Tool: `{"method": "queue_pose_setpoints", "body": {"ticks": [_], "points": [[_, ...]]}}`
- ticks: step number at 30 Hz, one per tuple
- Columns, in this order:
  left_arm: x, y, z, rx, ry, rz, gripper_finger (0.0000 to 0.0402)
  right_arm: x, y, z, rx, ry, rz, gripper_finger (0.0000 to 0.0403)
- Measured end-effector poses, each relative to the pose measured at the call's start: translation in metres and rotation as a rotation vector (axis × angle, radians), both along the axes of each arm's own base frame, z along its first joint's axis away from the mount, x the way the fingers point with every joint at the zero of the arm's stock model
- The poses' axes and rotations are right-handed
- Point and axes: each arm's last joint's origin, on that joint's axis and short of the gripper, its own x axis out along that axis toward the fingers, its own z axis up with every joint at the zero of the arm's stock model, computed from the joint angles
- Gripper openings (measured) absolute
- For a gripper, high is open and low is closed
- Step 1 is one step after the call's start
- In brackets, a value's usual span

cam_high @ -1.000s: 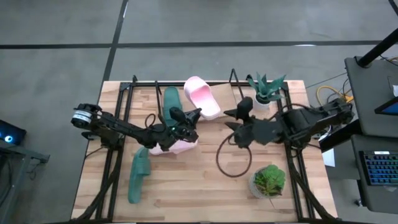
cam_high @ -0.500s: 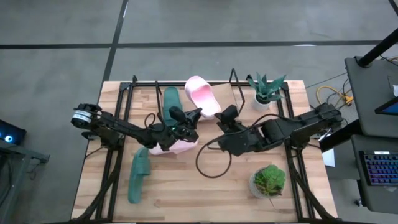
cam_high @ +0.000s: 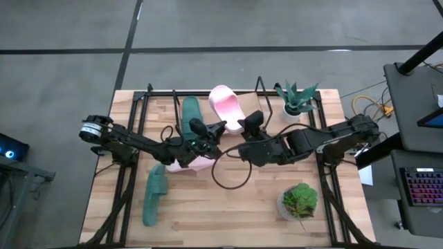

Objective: Pick and place slides into the shelf
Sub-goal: Put the right pink slide on the shelf

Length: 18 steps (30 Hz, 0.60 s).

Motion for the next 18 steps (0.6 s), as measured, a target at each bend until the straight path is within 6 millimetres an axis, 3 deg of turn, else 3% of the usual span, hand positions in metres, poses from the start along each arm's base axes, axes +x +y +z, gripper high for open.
{"method": "queue_pose_setpoints", "body": {"ticks": [7, 18], "points": [[0.0, 0.0, 0.0, -0.004, -0.004, 0.003, 0.0047, 0.001, 0.001, -0.002, 0.031, 0.03, 0.055, 0.0044], [-0.01, 0.002, -0.002, -0.255, -0.091, 0.079, 0.0168, 0.005, -0.018, -0.004, 0.068, -0.003, -0.02, 0.0044]]}}
